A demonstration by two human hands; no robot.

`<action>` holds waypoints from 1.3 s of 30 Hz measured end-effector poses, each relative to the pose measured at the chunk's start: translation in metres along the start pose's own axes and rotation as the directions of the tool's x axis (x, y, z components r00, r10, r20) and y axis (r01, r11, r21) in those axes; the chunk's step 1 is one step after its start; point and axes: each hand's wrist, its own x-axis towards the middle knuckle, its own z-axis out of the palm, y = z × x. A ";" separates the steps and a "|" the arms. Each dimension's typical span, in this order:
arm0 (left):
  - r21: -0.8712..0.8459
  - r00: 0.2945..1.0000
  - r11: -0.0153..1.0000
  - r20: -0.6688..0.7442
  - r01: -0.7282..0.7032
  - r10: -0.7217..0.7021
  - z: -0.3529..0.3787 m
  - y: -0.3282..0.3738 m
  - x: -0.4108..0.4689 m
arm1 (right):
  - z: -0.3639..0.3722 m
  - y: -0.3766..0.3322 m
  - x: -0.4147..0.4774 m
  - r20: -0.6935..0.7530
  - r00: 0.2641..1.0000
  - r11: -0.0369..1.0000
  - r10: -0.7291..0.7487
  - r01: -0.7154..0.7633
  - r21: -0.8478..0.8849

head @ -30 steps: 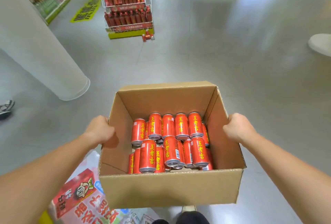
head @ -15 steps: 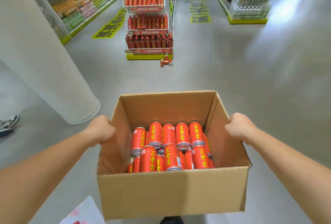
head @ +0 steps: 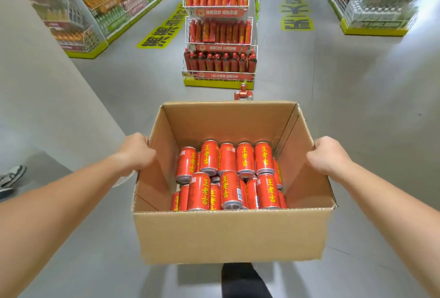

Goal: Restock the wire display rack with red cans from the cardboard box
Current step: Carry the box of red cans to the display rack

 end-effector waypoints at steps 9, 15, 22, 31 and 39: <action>-0.038 0.998 0.999 -0.056 0.038 -0.040 -0.033 0.054 0.237 | 0.003 -0.136 0.237 -0.001 0.996 0.996 -0.087 0.087 0.006; -0.093 0.998 0.996 -0.055 0.015 -0.020 -0.058 0.084 0.401 | 0.011 -0.228 0.377 -0.004 0.994 0.994 -0.111 0.111 0.026; -0.112 0.999 0.993 -0.011 0.040 -0.041 -0.081 0.105 0.609 | 0.045 -0.340 0.551 0.000 0.997 0.996 -0.083 0.083 -0.014; -0.034 0.997 0.998 0.053 0.058 -0.056 -0.119 0.153 0.854 | 0.090 -0.464 0.764 0.117 0.993 0.999 -0.030 0.026 0.042; 0.057 0.992 0.993 0.062 0.104 -0.107 -0.108 0.193 1.075 | 0.152 -0.538 0.972 0.201 0.979 0.986 -0.022 -0.012 0.164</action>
